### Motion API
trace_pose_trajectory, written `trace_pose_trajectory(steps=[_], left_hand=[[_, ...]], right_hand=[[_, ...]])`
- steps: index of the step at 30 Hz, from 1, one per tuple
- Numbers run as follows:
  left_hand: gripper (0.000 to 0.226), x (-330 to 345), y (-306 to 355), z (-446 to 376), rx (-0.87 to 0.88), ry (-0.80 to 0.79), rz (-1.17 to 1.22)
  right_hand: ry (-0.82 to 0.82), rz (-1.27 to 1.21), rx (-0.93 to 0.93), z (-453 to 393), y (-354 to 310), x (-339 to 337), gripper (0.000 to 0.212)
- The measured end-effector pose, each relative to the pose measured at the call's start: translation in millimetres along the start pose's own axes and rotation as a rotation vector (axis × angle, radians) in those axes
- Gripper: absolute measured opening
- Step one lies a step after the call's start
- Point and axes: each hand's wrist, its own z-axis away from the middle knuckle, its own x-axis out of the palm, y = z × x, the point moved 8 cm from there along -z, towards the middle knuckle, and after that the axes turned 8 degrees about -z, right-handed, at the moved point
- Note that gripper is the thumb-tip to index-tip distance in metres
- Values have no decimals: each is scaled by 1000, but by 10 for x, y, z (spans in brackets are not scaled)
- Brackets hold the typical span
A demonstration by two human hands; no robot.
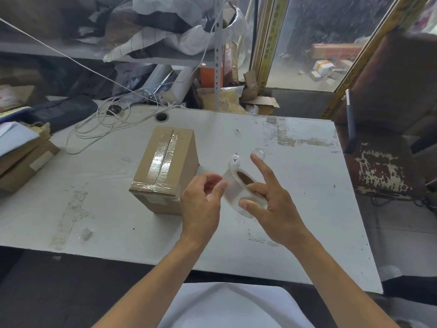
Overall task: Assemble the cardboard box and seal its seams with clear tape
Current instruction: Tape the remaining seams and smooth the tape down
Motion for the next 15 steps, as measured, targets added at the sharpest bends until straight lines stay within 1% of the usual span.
trace_pose_trajectory(steps=[2, 4, 8, 15], left_hand=[[19, -33, 21, -27, 6, 17, 7], [23, -78, 53, -60, 11, 32, 8], [17, -135, 144, -96, 96, 40, -54], [18, -29, 185, -119, 247, 19, -264]], right_hand=[[30, -39, 14, 30, 26, -14, 92], [40, -61, 19, 48, 34, -16, 91], [33, -58, 7, 41, 21, -26, 91], [20, -7, -5, 45, -24, -67, 94]])
